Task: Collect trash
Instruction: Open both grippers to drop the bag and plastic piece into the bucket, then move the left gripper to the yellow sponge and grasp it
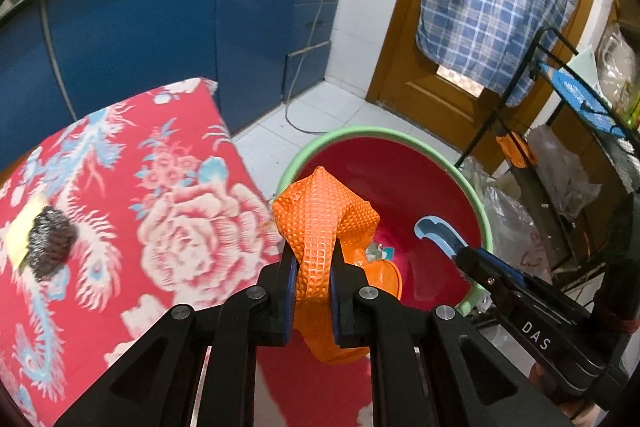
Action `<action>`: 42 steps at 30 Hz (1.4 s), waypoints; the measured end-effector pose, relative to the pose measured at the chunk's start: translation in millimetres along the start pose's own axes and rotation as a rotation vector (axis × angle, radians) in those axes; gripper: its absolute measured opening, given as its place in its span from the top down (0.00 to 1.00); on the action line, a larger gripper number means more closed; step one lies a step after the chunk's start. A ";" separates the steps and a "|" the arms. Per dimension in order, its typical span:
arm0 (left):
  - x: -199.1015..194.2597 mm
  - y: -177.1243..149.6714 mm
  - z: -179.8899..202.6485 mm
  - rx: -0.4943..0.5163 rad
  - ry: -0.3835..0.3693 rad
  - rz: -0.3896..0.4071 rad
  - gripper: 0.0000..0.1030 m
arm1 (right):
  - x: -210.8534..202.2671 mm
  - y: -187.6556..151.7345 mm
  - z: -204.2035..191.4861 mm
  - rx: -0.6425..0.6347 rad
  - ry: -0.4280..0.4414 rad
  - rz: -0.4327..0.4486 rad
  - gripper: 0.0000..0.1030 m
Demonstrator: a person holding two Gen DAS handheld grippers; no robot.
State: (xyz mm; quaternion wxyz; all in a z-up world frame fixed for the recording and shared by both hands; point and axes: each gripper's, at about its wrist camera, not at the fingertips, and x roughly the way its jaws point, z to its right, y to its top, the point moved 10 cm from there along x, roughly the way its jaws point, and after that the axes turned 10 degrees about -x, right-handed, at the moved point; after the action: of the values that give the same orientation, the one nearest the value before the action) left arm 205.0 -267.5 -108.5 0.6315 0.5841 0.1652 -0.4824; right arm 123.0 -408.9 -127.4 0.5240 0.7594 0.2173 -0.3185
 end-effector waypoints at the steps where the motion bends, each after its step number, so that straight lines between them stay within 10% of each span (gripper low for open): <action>1: 3.2 -0.4 4.2 0.005 -0.005 -0.001 0.86 | 0.5 -0.4 3.3 0.006 -0.002 -0.001 0.78; 10: 10.3 -2.7 30.0 0.090 -0.023 0.023 0.58 | 10.3 -3.8 24.2 0.054 -0.004 -0.005 0.76; 22: 8.6 -0.1 15.2 0.064 0.009 0.023 0.55 | 3.9 -2.5 23.0 0.069 0.007 0.009 0.64; 42: -71.5 54.0 -142.4 -0.082 0.249 0.183 0.54 | -12.7 13.0 -69.2 -0.047 0.096 0.022 0.55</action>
State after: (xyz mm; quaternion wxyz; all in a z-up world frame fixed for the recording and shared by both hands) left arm 264.5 -118.0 -59.4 0.6708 0.6259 0.2079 -0.3393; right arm 140.4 -348.8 -92.6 0.5343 0.7636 0.2413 -0.2707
